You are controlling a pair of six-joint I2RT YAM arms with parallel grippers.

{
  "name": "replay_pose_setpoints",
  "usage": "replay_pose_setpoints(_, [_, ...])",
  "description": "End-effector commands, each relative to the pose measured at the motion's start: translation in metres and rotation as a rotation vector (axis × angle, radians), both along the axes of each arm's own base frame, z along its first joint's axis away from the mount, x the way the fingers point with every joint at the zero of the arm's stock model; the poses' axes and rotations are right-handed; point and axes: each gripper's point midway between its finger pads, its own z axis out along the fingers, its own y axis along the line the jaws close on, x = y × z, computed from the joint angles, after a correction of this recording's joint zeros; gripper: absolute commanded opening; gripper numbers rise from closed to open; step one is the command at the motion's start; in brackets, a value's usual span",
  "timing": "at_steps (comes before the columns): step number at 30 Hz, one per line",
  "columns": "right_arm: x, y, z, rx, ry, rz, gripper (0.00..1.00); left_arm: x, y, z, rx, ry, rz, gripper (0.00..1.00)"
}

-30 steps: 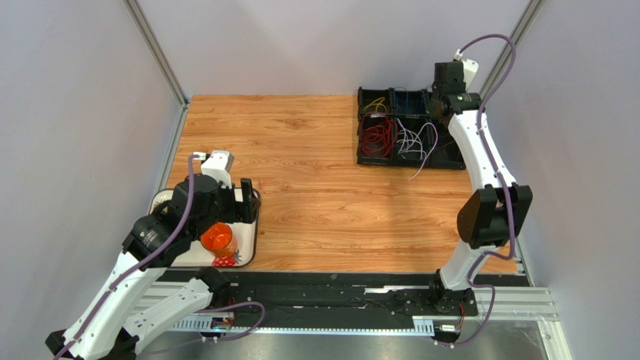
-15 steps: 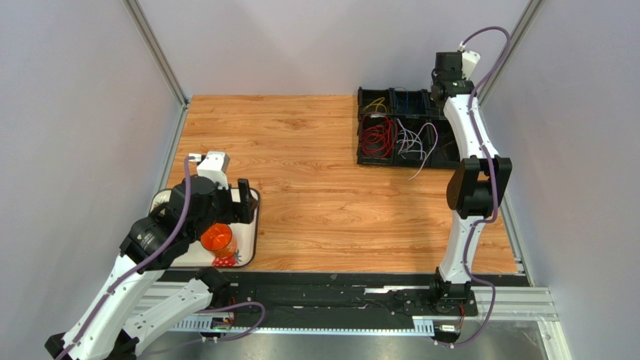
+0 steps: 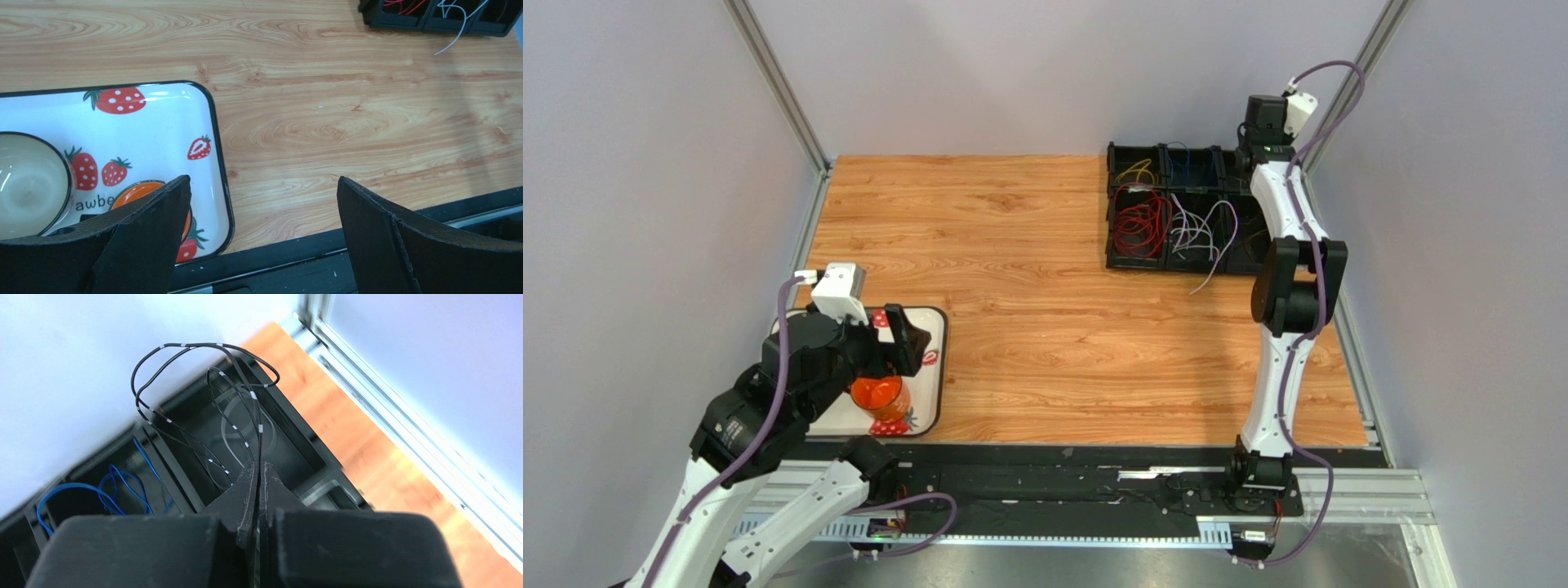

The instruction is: Untangle the cables

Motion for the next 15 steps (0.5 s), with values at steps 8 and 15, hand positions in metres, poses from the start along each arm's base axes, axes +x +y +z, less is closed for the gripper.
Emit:
replay_pose_setpoints(8, [0.043,-0.009,0.037,-0.07,-0.206,-0.007,0.0,0.004,-0.002,-0.002,-0.031,-0.004,0.011,0.97])
replay_pose_setpoints(15, [0.045,-0.004,0.032,-0.043,-0.205,0.006,0.28,0.011,-0.008,-0.013,-0.015,0.049,0.002,0.98])
